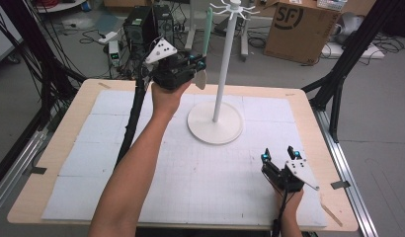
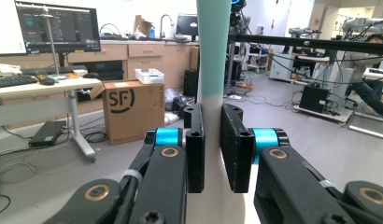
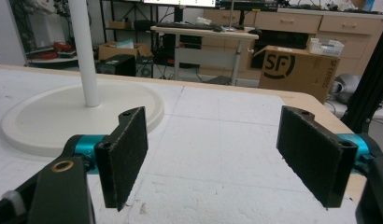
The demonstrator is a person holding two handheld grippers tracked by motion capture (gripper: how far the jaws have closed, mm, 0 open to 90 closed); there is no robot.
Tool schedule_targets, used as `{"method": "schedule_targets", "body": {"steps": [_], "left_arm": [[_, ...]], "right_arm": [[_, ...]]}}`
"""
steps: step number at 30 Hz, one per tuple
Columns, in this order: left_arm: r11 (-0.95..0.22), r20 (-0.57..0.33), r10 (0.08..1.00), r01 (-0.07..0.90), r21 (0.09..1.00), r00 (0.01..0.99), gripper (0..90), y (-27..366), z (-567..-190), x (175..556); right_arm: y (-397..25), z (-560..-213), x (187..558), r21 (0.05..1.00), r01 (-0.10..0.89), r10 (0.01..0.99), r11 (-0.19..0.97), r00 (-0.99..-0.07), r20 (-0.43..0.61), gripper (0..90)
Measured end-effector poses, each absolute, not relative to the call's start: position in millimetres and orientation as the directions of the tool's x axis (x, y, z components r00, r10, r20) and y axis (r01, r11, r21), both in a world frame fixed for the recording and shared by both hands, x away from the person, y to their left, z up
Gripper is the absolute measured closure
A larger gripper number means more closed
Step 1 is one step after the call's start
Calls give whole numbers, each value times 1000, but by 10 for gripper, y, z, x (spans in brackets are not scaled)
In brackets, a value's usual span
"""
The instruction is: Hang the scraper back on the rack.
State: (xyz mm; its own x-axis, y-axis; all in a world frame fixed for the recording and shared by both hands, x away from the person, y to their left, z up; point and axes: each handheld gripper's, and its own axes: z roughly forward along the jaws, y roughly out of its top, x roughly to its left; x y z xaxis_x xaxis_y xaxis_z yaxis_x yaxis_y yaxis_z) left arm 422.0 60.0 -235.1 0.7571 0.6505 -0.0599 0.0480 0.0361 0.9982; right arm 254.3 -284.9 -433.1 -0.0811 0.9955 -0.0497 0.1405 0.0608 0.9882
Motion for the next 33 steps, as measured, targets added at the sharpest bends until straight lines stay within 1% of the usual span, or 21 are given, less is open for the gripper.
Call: {"method": "schedule_targets", "body": {"steps": [3, 9, 33], "left_arm": [[21, -52, 654, 51, 998, 754, 804, 589, -2363, 4226], [36, -63, 655, 52, 998, 753, 804, 589, -2362, 4235], [24, -62, 655, 61, 998, 753, 804, 500, -2343, 4260]], "right_arm": [[-2848, -4331, 2543, 988, 140, 995, 60, -81, -49, 238], [-2848, -4330, 2543, 988, 140, 995, 60, -81, -49, 238], [-2850, -4331, 2544, 988, 139, 995, 63, -82, -52, 238]]}}
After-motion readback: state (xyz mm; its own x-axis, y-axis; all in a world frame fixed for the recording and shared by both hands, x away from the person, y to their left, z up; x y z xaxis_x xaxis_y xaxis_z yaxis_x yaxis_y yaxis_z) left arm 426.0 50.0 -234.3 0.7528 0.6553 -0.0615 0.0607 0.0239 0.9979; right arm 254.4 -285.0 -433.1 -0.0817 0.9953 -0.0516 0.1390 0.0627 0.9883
